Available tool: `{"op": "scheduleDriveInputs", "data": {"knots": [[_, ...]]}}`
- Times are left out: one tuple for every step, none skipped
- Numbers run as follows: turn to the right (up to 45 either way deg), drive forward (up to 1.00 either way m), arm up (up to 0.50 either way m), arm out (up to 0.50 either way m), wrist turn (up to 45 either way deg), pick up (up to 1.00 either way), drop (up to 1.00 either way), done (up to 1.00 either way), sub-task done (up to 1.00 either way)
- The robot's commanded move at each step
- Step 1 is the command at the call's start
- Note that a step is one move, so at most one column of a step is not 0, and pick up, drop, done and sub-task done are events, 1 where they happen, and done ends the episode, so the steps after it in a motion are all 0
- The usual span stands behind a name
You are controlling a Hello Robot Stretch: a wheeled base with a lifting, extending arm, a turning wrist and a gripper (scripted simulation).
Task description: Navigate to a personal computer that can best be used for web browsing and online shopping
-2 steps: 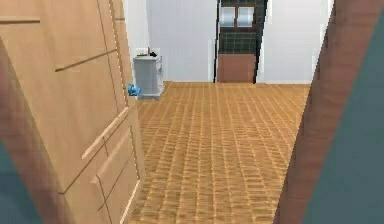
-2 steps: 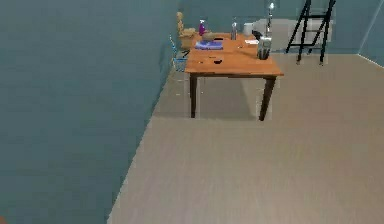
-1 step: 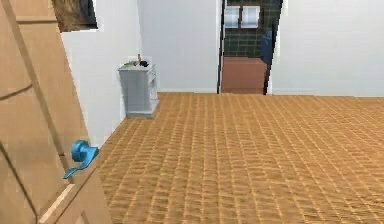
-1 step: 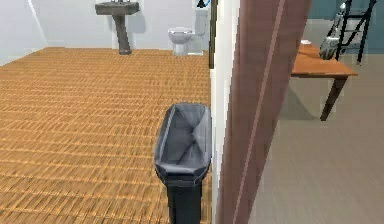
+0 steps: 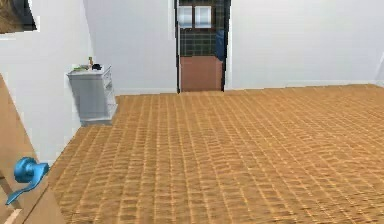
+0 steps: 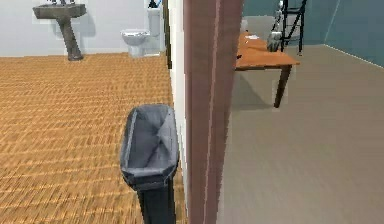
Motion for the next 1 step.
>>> {"op": "scheduleDriveInputs", "data": {"knots": [[0.0,1.0,0.0,0.0,0.0,0.0,0.0,0.0,0.0]]}}
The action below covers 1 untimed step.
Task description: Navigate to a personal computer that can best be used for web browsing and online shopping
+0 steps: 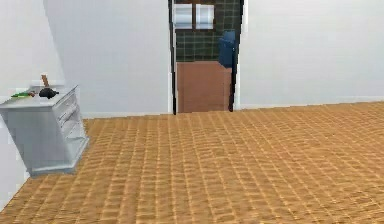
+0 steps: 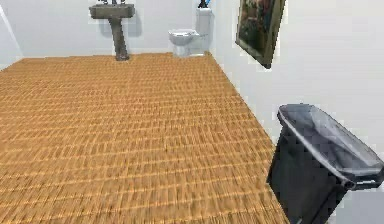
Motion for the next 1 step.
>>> {"op": "scheduleDriveInputs", "data": {"knots": [[0.0,1.0,0.0,0.0,0.0,0.0,0.0,0.0,0.0]]}}
